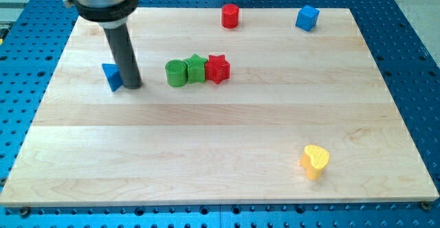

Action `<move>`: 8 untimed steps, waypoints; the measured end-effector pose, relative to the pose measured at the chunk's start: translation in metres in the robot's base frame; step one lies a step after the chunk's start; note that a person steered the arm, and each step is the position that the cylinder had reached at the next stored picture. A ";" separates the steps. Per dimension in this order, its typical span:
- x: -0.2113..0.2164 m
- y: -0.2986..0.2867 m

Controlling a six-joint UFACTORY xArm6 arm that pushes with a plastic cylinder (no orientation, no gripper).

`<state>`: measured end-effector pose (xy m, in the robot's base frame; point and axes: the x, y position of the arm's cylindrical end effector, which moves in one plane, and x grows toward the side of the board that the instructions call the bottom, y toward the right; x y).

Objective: Move the green circle from the green star

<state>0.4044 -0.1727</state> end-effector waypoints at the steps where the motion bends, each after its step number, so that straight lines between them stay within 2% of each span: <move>1: 0.012 -0.049; 2: 0.010 -0.002; 3: -0.022 0.064; 4: 0.014 0.146; 5: 0.032 0.140; 6: 0.065 0.094; 7: 0.076 0.189; 8: 0.069 0.255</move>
<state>0.4735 0.0822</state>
